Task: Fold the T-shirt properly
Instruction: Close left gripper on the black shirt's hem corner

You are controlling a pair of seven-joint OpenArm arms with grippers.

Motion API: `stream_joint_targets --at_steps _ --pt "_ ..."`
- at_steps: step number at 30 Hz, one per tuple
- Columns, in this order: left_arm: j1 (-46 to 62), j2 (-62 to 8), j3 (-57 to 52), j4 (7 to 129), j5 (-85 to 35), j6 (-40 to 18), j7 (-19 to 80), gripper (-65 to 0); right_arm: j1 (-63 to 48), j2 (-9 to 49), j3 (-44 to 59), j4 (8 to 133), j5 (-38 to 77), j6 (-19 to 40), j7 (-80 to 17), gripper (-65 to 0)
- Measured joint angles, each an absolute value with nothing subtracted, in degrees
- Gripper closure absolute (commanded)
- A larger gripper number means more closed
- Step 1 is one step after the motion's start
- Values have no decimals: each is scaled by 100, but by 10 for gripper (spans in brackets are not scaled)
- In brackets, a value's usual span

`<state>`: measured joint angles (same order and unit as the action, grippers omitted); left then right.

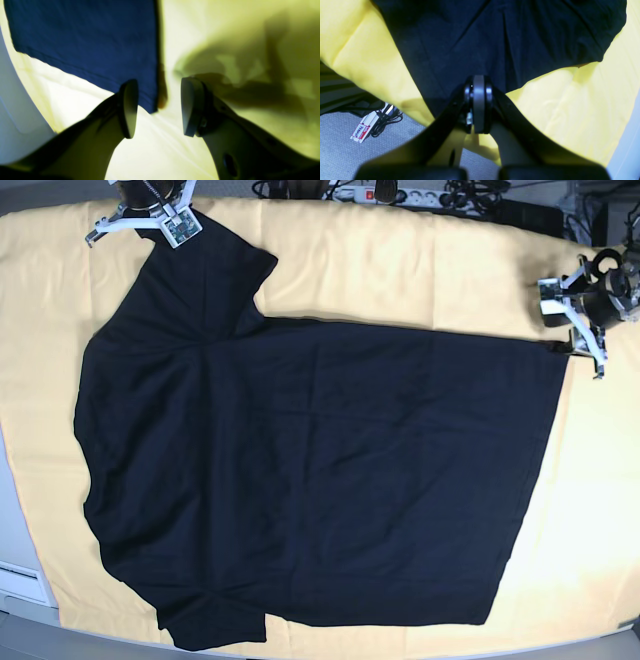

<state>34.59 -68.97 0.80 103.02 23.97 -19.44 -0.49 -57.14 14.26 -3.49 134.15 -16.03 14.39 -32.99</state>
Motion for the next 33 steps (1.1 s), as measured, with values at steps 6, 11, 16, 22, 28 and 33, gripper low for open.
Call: stream_joint_targets --at_steps 6,11,16,22,28,33 --pt "3048 -6904 82 10300 2353 -2248 -93 -286 -5714 1426 -349 13415 -1603 1439 -3297 0" --pt "3046 -6888 110 10141 2338 -2364 -152 -286 -5714 1426 -349 13415 -1603 1439 -3299 0" --pt "2985 -6888 272 9852 2357 -2252 -388 -286 -5714 1426 -349 13415 -1603 1439 -3299 0" --pt "2825 -6805 585 9808 2554 -2121 -408 -286 -5714 1426 -349 13415 -1605 1439 -3299 0" --pt "1743 -6648 1636 9456 2550 -1975 -429 -286 -5714 1424 -349 13415 -1603 1437 -3299 0" --pt "1116 -6650 2359 9365 2598 -1905 -255 -286 -5714 1426 -349 13415 -1601 1439 -3299 0"
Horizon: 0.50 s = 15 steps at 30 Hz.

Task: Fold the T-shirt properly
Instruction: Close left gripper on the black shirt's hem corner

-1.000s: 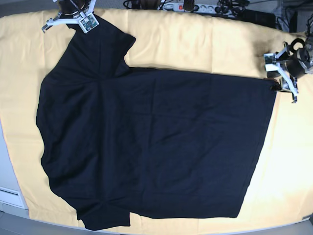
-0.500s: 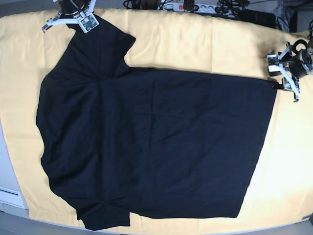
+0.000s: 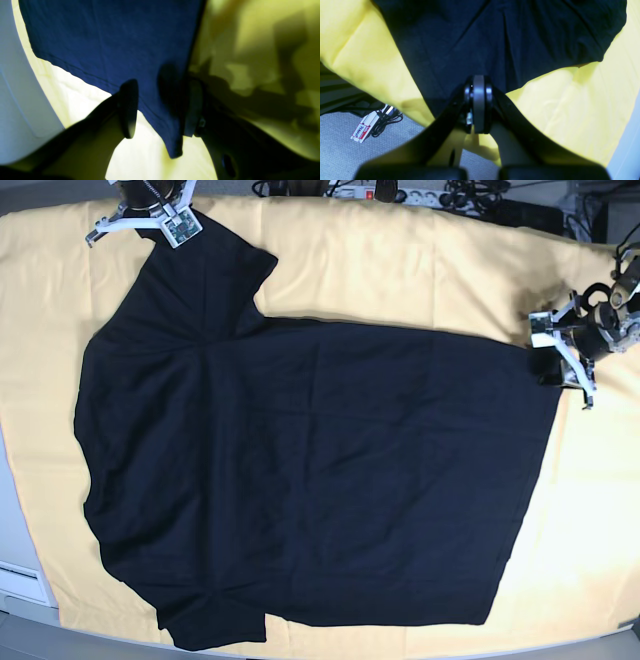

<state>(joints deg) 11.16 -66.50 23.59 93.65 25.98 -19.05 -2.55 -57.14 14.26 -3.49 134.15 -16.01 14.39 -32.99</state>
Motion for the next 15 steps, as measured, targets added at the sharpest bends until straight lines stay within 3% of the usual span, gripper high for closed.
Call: stream_joint_targets --at_steps 5,6,9,10,15 --pt "1046 -6650 2438 9365 2598 -1885 -200 -261 -5714 1426 -349 13415 -1601 1439 -3301 0" --pt "1046 -6652 2443 9365 2600 -1887 -191 -225 -5717 1426 -349 13415 -1601 1439 -3301 0" --pt "1055 -6650 2473 9362 2620 -1944 -150 -20 -5714 1426 -349 13415 -1601 1439 -3299 0" --pt "1063 -6648 2475 9362 2646 -1922 -148 0 -5714 1426 -349 13415 -1601 1439 -3301 0" --pt "1061 -6646 2473 9439 2641 -1931 -49 0 -5714 1426 -349 13415 -1603 1439 -3354 0"
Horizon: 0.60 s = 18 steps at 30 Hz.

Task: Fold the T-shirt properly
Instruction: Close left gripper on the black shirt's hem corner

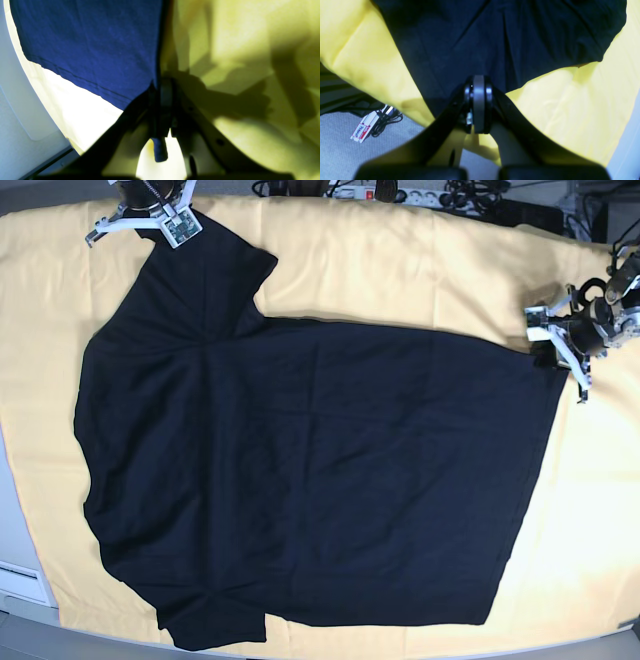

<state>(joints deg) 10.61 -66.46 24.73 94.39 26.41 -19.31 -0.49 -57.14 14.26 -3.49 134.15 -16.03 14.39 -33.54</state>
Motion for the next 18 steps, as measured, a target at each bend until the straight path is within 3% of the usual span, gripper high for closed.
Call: stream_joint_targets --at_steps 3,9,18 --pt "1061 -6646 2475 9520 2700 -1955 1 0 -5714 1426 -349 13415 -1601 1441 -3430 0" --pt "1063 -6646 2475 9649 2703 -2003 32 0 -5714 1424 -353 13415 -1293 1787 -3450 -311" --pt "1066 -6648 2475 9668 2705 -1944 47 0 -5548 1426 -349 13413 -1194 1787 -3448 -330"
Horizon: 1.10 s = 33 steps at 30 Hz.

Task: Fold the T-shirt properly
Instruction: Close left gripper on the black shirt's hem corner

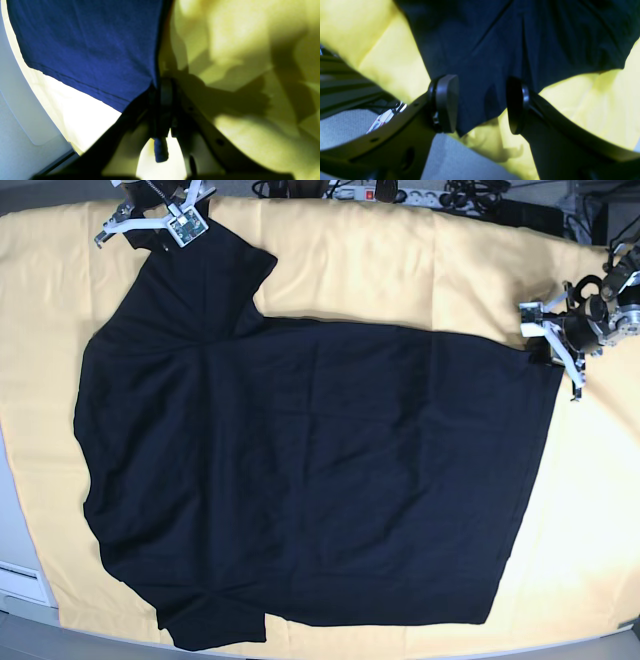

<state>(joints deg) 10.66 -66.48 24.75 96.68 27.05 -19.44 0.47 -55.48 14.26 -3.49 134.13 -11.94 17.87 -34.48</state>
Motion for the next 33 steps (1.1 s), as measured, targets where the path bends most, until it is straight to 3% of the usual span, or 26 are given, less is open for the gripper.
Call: stream_joint_targets --at_steps 10,13,19,33 --pt "1094 -6735 2517 9673 2694 -1509 106 0 -5426 1424 -353 13268 -856 2119 -3564 -330" --pt "1092 -6775 2517 9675 2685 -1426 110 0 -5424 1426 -353 13268 -917 2036 -3603 -330" --pt "1094 -6772 2517 9688 2681 -1177 207 0 -5354 1426 -349 13268 -1656 1116 -3531 -330" --pt "1096 -6987 2517 10643 2683 -1219 1142 0 -5186 1424 -349 13268 -1605 1157 -3538 -329"
